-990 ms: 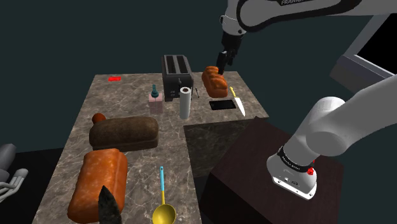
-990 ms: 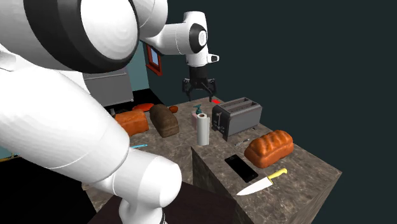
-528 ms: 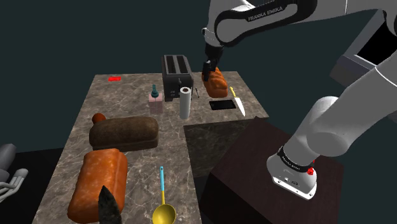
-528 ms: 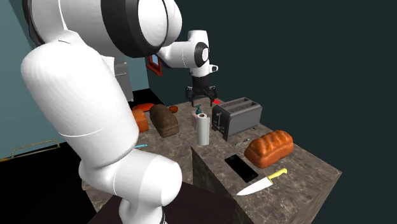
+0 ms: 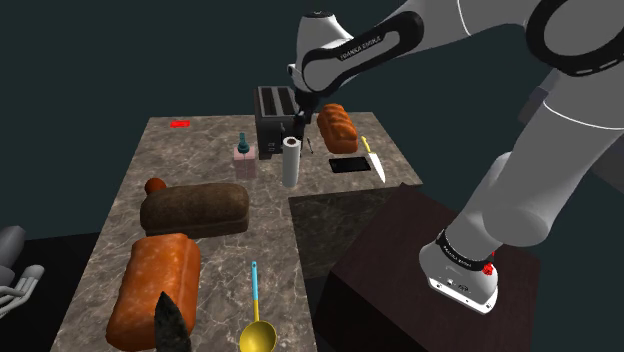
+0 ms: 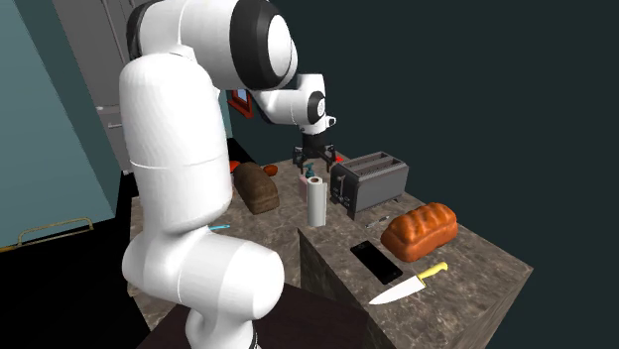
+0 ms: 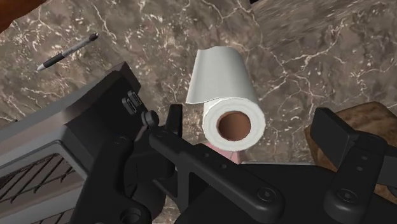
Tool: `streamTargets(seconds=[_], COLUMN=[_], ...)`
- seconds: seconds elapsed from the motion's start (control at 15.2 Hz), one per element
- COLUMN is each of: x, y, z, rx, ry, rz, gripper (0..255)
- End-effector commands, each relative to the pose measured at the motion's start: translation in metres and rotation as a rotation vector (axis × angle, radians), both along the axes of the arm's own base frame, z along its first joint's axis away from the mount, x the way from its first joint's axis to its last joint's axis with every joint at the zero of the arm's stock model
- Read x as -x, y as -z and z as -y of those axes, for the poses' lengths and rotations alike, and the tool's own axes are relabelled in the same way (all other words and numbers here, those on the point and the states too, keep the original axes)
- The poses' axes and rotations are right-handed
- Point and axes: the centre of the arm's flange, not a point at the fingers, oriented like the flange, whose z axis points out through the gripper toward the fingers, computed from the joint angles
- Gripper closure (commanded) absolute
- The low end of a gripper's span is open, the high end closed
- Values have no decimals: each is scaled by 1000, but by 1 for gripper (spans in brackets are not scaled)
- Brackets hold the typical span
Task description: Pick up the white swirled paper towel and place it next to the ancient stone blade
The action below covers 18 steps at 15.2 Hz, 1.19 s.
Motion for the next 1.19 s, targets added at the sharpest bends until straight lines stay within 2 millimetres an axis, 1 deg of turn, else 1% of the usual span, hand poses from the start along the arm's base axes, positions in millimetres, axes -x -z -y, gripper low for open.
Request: streamTargets(seconds=[0.0,0.2,0.26,0.66,0.73,1.12], x=[-18,-44,-46,-48,-49,-49], y=[18,44,46,78,86,86], z=[-6,-19,-20,-19,-19,-19], rx=[-3,-7,-7,-7,-7,-7], ry=[-39,-95,-100,-100,-100,-100], rz=[4,8,8,8,8,8], gripper=[0,0,0,0,0,0])
